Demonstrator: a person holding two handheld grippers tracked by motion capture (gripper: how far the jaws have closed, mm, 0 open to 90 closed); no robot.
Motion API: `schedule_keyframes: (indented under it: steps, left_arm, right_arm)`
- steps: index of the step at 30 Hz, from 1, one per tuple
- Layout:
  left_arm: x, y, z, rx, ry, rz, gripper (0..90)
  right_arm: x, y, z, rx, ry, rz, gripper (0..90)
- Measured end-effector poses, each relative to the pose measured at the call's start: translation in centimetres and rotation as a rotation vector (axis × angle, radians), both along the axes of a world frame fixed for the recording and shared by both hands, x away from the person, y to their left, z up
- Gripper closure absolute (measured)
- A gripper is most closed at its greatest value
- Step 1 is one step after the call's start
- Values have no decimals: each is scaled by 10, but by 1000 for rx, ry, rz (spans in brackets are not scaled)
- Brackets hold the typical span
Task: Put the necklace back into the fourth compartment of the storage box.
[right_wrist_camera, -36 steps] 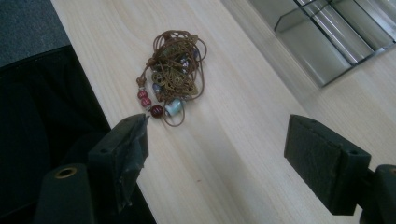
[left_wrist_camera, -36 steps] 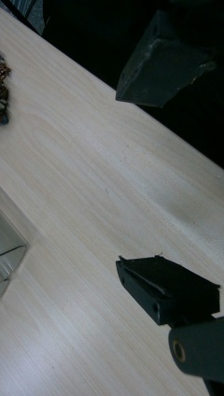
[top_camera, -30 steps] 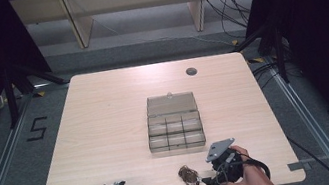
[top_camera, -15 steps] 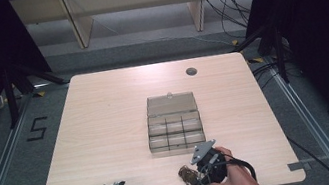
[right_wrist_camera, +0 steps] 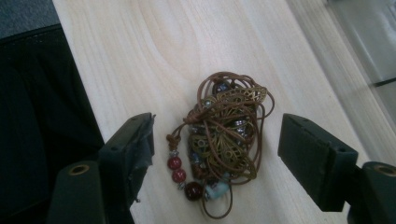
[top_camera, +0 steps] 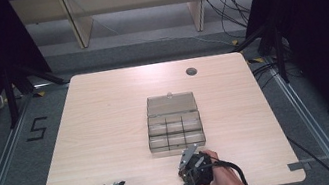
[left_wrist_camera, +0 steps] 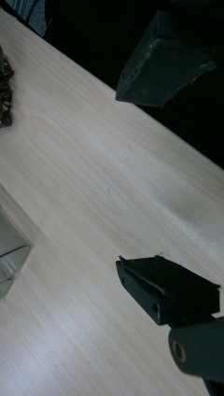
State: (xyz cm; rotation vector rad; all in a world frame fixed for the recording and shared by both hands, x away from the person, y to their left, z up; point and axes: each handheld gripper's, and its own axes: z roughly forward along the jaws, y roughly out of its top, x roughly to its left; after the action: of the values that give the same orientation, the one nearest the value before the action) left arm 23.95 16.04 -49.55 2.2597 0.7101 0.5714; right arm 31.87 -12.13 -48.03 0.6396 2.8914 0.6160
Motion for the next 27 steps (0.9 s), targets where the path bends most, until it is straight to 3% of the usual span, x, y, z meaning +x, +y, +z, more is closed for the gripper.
schedule_keyframes:
  steps: [11,19,27]
  left_arm:
    - [0,0,1,9,5,1,156]
    - [0,1,2,4,17,6,156]
    - [1,1,1,3,12,-2,156]
  right_arm:
    - [6,5,-4,-18,16,-4,400]
    - [9,4,-6,2,34,-6,581]
    - [12,6,-5,-16,18,-6,596]
